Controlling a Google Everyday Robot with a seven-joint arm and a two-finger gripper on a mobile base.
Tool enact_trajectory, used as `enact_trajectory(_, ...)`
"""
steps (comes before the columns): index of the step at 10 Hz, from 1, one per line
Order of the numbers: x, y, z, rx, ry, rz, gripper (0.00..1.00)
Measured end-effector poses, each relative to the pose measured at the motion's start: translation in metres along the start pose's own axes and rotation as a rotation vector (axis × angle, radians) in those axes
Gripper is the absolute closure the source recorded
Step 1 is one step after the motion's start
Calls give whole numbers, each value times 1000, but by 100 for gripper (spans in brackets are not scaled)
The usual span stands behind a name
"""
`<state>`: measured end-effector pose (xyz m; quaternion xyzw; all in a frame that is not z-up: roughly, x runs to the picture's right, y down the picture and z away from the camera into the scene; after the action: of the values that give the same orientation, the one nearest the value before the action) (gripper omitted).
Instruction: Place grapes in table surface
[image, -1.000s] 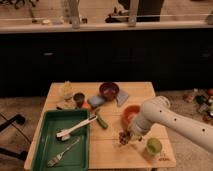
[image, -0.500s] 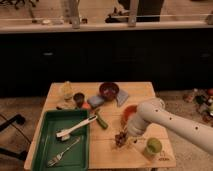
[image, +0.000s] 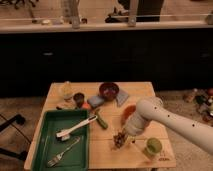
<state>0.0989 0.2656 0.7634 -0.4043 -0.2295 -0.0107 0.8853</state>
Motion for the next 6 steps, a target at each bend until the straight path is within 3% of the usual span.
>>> enact_trajectory(6,0,0,2,-11,17,13,28)
